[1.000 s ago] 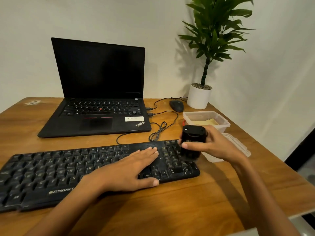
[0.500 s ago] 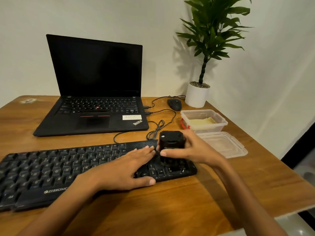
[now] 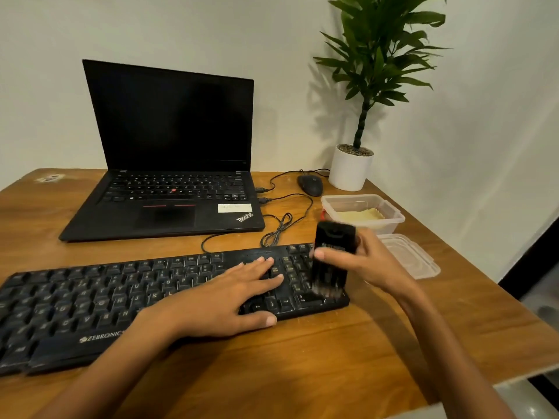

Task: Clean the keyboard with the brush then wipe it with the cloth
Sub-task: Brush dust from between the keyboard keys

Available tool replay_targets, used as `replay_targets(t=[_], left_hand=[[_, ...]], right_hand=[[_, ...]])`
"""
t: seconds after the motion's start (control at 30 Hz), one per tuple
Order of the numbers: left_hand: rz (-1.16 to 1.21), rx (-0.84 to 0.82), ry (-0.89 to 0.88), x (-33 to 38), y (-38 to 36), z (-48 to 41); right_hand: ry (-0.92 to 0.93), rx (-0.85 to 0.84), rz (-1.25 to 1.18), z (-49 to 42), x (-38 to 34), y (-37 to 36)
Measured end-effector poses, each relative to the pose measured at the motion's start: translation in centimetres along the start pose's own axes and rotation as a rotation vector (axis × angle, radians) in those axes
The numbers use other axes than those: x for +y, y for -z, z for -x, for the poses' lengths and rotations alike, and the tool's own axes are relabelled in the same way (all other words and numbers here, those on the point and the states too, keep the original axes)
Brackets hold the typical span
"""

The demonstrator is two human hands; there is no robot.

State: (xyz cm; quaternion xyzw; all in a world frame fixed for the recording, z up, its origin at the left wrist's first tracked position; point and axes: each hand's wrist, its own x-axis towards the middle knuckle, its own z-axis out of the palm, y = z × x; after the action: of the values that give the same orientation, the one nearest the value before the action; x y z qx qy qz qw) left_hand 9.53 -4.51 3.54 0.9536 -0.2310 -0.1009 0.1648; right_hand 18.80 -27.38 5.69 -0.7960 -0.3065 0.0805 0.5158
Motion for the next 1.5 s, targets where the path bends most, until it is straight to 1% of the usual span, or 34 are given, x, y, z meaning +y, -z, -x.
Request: replay_targets(t=[0.03, 0.07, 0.17, 0.2, 0.23, 0.3, 0.33, 0.43, 0.47, 0.53, 0.57, 0.67, 0.73, 0.8, 0.83, 0.9, 0.97, 1.03, 1.07, 1.1, 1.17, 1.23, 1.3, 1.37, 1.4, 1.5], left_hand=[[-0.004, 0.005, -0.002, 0.0, 0.0, 0.0], [-0.002, 0.004, 0.0, 0.1, 0.0, 0.0], [0.013, -0.006, -0.002, 0.1, 0.3, -0.1], [0.015, -0.007, -0.006, 0.1, 0.3, -0.1], [0.017, -0.005, -0.007, 0.0, 0.3, -0.1], [0.015, -0.005, -0.006, 0.0, 0.1, -0.1], [0.016, -0.007, -0.006, 0.0, 0.1, 0.0], [0.02, -0.003, -0.017, -0.3, 0.1, -0.1], [0.014, 0.001, -0.02, -0.3, 0.0, -0.2], [0.008, 0.005, -0.014, -0.3, 0.0, -0.2], [0.009, 0.0, -0.009, -0.3, 0.0, -0.2], [0.014, 0.004, -0.011, -0.4, 0.0, -0.2], [0.007, 0.007, -0.01, -0.3, 0.0, -0.1], [0.005, 0.007, 0.003, -0.2, 0.2, 0.1], [0.002, 0.0, 0.007, -0.1, 0.2, 0.2], [-0.021, 0.009, 0.009, 0.3, 0.3, 0.3], [-0.071, 0.05, 0.0, 0.7, 0.3, 0.2], [-0.086, 0.065, -0.003, 1.1, 0.3, 0.3], [-0.074, 0.068, 0.007, 1.2, 0.2, 0.4], [-0.059, 0.065, 0.018, 1.2, 0.2, 0.5], [-0.047, 0.063, 0.027, 1.4, 0.0, 0.7], [-0.054, 0.067, 0.021, 1.4, -0.2, 0.7], [-0.061, 0.081, 0.016, 1.4, -0.1, 0.4], [-0.057, 0.09, 0.019, 1.3, -0.2, 0.4], [-0.059, 0.09, 0.021, 1.3, -0.1, 0.5], [-0.057, 0.08, 0.021, 1.4, -0.2, 0.6]], right_hand=[[0.037, 0.042, -0.002, -0.5, -0.2, 0.2], [0.059, 0.048, -0.007, -0.8, -0.5, 0.2], [0.022, -0.07, 0.004, -1.3, -0.8, -0.8], [0.015, -0.079, 0.024, -1.6, -0.8, -1.2], [0.017, -0.05, 0.021, -1.9, -0.6, -1.3], [0.042, 0.058, -0.008, -2.2, -1.0, -1.3], [0.06, 0.068, -0.019, -2.2, -1.3, -1.4], [0.05, -0.043, -0.01, -2.2, -1.5, -1.9], [0.045, -0.025, -0.006, -2.2, -1.5, -2.1], [0.076, 0.062, 0.017, -2.5, -1.5, -1.7], [0.085, 0.071, 0.024, -2.6, -1.4, -1.6], [0.043, -0.017, 0.0, -1.9, -1.1, -1.7], [-0.003, 0.045, 0.012, -1.6, -0.6, -1.0], [0.003, 0.137, 0.085, -1.4, -0.5, 0.5], [0.012, 0.145, 0.094, -1.1, -0.7, 1.0], [0.051, 0.075, 0.02, -0.2, -1.2, 1.1], [0.092, -0.049, -0.049, 0.9, -1.7, -0.1], [0.098, -0.164, -0.052, 1.6, -1.3, -1.1], [0.074, -0.181, -0.029, 1.7, -0.8, -1.1], [0.039, -0.16, -0.003, 1.8, -0.5, -0.5], [-0.026, -0.059, 0.059, 2.0, -0.2, 1.6], [-0.03, -0.004, 0.103, 1.9, -0.6, 2.8], [0.039, -0.083, 0.046, 1.7, -1.6, 1.8], [0.067, -0.187, 0.05, 1.7, -1.3, -0.2], [0.054, -0.189, 0.074, 1.8, -1.0, -0.7], [-0.025, -0.047, 0.102, 1.9, -0.4, 1.1]])
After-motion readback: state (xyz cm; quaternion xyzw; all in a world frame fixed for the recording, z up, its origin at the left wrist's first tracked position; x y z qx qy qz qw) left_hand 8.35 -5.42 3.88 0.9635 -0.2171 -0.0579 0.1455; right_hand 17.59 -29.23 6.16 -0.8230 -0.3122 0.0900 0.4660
